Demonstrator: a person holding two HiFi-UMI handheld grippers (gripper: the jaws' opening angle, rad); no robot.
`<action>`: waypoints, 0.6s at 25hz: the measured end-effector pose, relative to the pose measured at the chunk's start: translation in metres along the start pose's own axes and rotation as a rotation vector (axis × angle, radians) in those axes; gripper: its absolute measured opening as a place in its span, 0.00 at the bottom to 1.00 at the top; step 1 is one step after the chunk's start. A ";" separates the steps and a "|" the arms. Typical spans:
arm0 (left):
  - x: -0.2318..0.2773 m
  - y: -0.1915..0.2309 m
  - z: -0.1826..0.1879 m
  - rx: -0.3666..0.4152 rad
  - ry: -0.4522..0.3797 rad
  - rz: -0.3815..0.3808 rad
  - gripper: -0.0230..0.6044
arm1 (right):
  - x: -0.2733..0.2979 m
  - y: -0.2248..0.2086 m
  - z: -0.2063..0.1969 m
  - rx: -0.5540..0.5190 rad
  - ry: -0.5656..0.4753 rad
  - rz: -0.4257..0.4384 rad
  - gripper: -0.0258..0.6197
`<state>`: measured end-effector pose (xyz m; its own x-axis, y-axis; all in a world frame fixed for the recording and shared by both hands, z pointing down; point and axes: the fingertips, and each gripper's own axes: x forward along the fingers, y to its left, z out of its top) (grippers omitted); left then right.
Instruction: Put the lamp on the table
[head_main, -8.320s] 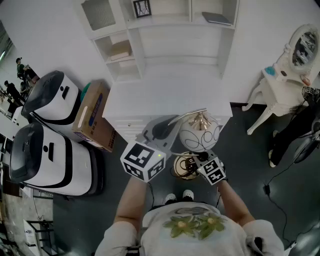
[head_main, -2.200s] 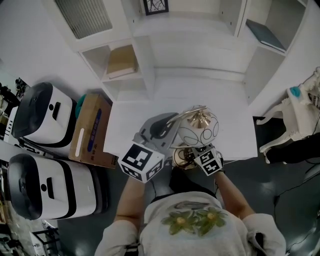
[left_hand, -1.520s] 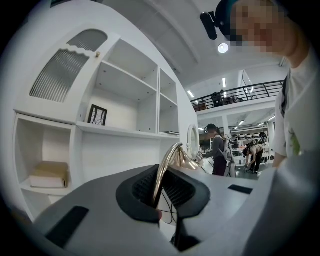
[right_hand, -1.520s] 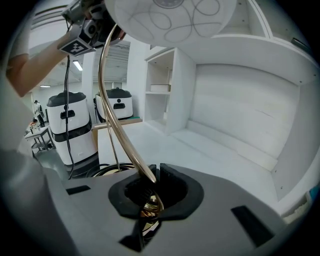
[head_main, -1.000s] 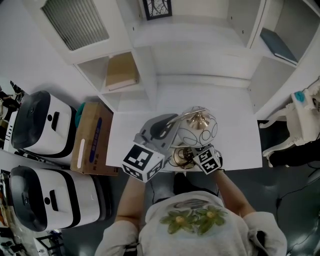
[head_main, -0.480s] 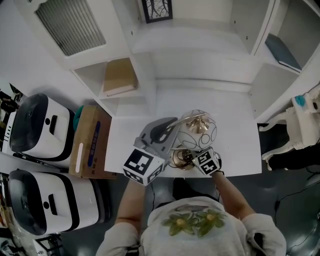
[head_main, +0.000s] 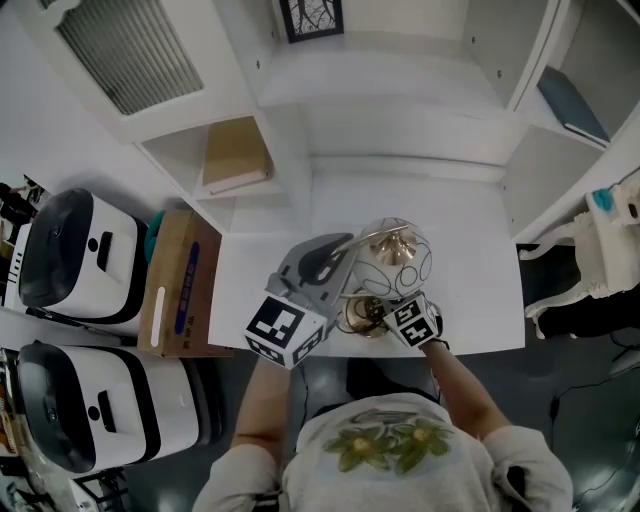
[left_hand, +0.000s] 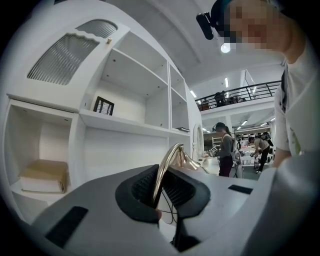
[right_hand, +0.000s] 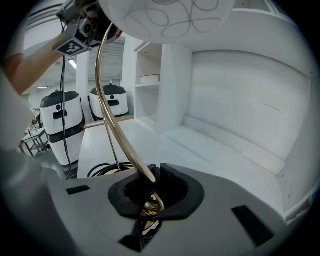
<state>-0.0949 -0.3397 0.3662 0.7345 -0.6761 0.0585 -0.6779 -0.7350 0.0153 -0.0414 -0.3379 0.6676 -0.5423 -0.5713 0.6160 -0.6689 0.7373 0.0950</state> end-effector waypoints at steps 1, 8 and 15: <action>0.001 0.001 0.000 0.001 0.001 -0.001 0.08 | 0.001 -0.001 0.000 0.001 0.000 0.001 0.11; 0.006 0.008 -0.005 0.001 0.003 0.002 0.08 | 0.008 -0.005 0.001 0.010 0.009 0.006 0.11; 0.012 0.014 -0.009 -0.008 -0.003 0.000 0.08 | 0.014 -0.012 0.001 0.010 0.009 0.001 0.11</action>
<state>-0.0962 -0.3576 0.3756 0.7343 -0.6766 0.0553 -0.6784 -0.7344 0.0233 -0.0411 -0.3548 0.6744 -0.5386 -0.5672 0.6231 -0.6733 0.7343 0.0864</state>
